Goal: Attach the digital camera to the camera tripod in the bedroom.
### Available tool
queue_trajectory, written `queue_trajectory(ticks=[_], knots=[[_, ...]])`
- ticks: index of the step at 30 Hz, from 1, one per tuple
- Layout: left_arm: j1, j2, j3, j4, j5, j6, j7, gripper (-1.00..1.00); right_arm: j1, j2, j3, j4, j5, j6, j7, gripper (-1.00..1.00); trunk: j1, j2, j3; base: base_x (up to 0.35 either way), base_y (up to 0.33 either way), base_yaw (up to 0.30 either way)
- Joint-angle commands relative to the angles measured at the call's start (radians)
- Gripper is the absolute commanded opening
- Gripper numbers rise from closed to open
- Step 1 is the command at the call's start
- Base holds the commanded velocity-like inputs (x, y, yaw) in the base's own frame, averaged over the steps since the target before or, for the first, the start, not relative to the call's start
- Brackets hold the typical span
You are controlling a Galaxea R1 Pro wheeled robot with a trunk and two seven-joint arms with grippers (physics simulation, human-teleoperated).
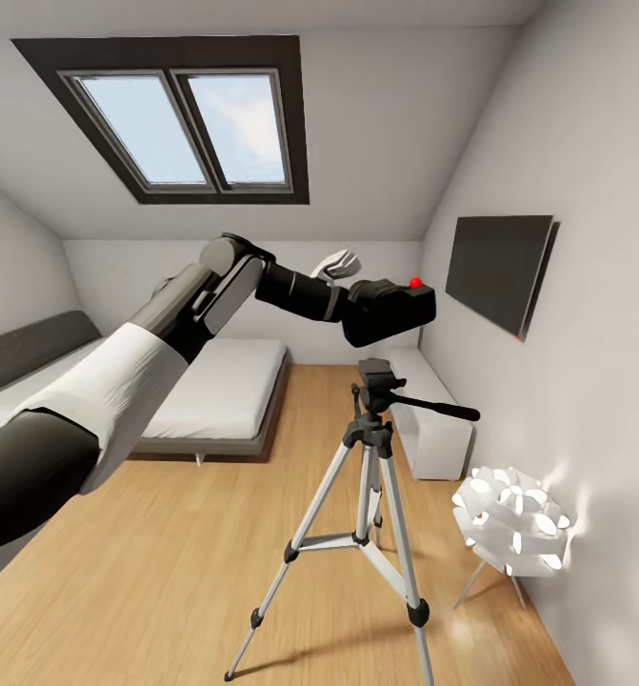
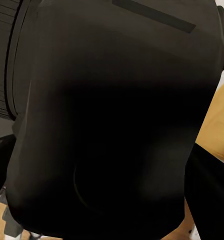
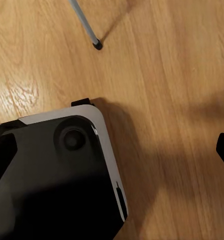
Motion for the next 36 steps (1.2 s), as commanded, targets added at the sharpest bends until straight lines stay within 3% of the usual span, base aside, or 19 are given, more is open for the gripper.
queue_trajectory(ticks=[1,8,12,16,18,19,25,36], knots=[[-0.001,0.001,-0.001,0.000,0.001,0.003,-0.004,-1.00,-0.001,0.000,0.000,0.004,-0.010,-0.007,0.003,1.00,0.000,-0.001,0.000,0.000,0.000,0.000],[-0.001,0.022,-0.006,-0.002,0.002,0.003,-0.012,-1.00,-0.001,0.000,0.000,0.004,-0.009,-0.007,0.003,1.00,0.000,-0.001,0.000,0.000,0.000,0.000],[-0.002,0.039,-0.008,-0.004,0.002,0.003,-0.056,-1.00,-0.001,0.000,0.000,0.004,-0.010,-0.007,0.003,1.00,0.000,-0.001,0.000,0.000,0.000,0.000],[-0.002,0.057,-0.027,-0.006,0.002,0.003,-0.188,-1.00,-0.001,0.000,0.000,0.004,-0.010,-0.007,0.003,1.00,0.000,-0.001,0.000,0.000,0.000,0.000],[-0.003,0.071,-0.070,-0.015,0.001,0.003,-0.292,-1.00,-0.001,0.000,0.000,0.004,-0.009,-0.007,0.003,1.00,0.000,-0.001,0.000,0.000,0.000,0.000],[-0.003,0.074,-0.086,-0.018,0.001,0.003,-0.312,-1.00,-0.001,0.000,0.000,0.004,-0.009,-0.007,0.003,1.00,0.000,-0.001,0.000,0.000,0.000,0.000],[-0.003,0.083,-0.113,-0.023,0.001,0.003,-0.339,-1.00,-0.001,0.000,0.000,0.004,-0.009,-0.007,0.003,1.00,0.000,-0.001,0.000,0.000,0.000,0.000],[-0.004,0.100,-0.121,-0.044,0.001,0.003,-0.346,-1.00,-0.001,0.000,0.000,0.004,-0.009,-0.007,0.003,1.00,0.000,-0.001,0.000,0.000,0.000,0.000]])
